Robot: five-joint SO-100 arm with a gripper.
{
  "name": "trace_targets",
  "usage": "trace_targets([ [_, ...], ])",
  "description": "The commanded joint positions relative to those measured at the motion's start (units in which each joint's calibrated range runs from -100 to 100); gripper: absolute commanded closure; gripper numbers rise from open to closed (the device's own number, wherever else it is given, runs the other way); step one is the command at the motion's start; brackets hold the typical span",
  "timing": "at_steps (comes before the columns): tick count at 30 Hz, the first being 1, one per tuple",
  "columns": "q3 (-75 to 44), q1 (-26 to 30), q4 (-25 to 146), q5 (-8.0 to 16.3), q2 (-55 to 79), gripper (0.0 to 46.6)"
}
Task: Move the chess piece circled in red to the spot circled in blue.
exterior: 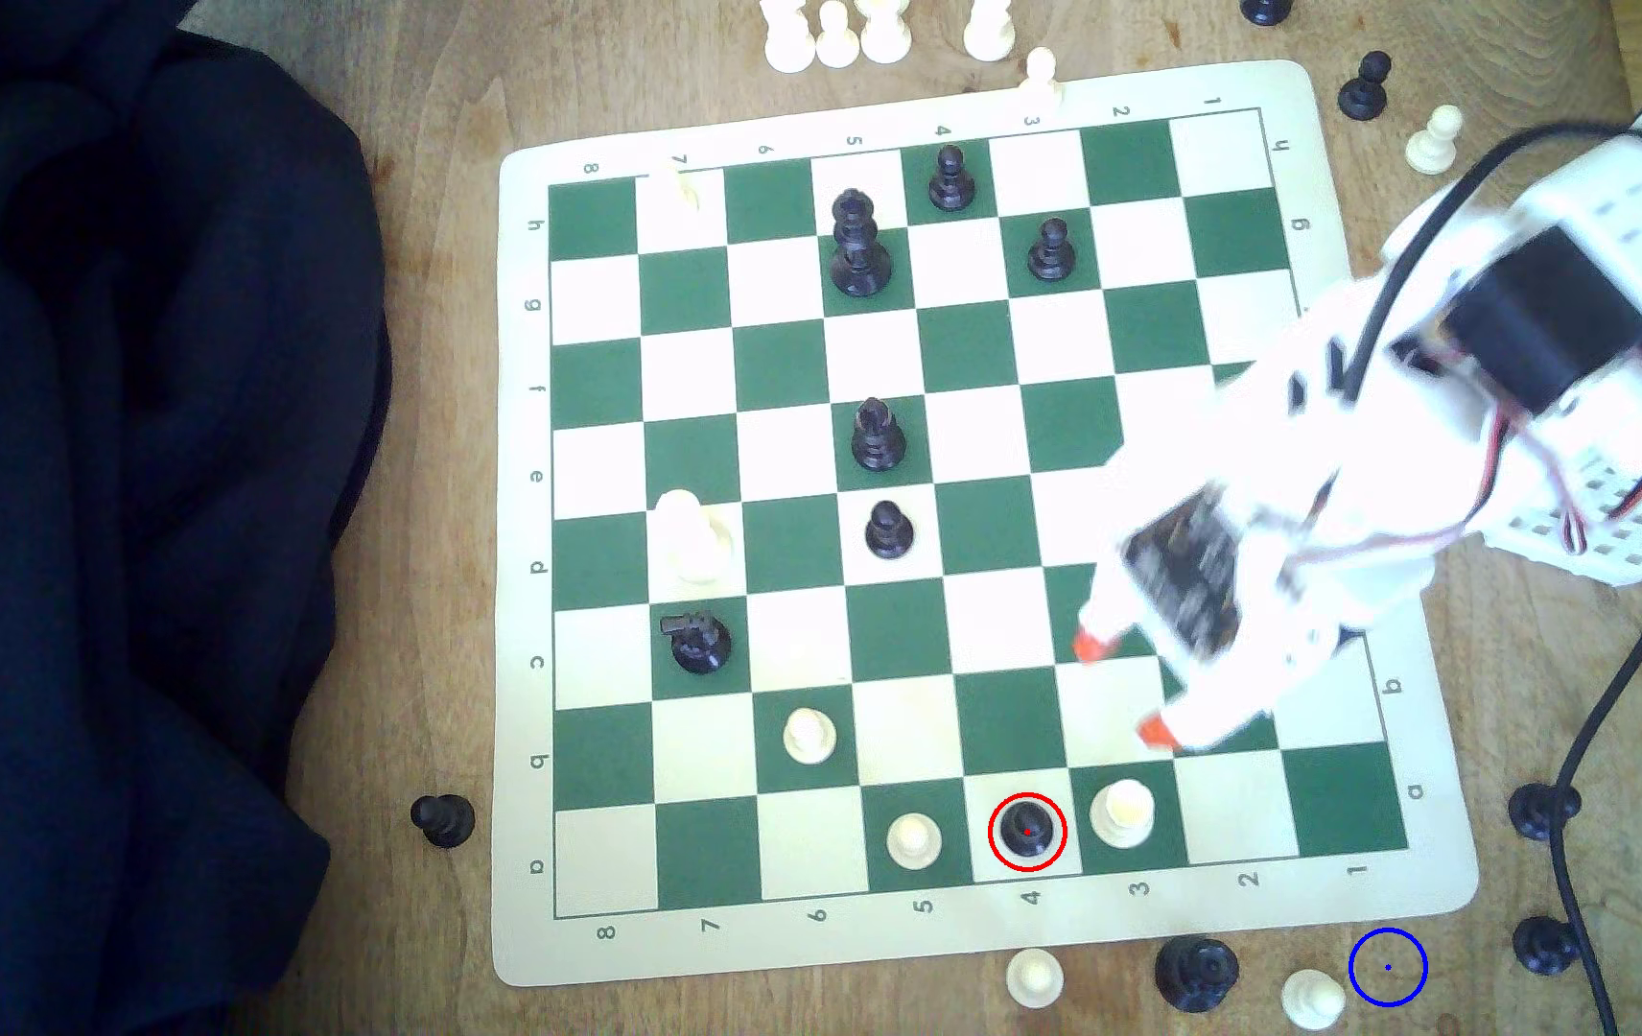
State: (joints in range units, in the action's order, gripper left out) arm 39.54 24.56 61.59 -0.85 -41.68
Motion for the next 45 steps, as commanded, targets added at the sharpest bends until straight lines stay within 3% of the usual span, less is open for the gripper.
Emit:
trace_targets([
  [1,-10.7,1.9,1.3,1.0,8.3,34.5],
  [10,-17.1,2.5,1.4,2.7,23.1,40.1],
  [18,-21.5,3.5,0.9,5.0,30.6,33.3],
  [45,-26.8,0.7,-5.0,4.3,43.8,33.9],
])
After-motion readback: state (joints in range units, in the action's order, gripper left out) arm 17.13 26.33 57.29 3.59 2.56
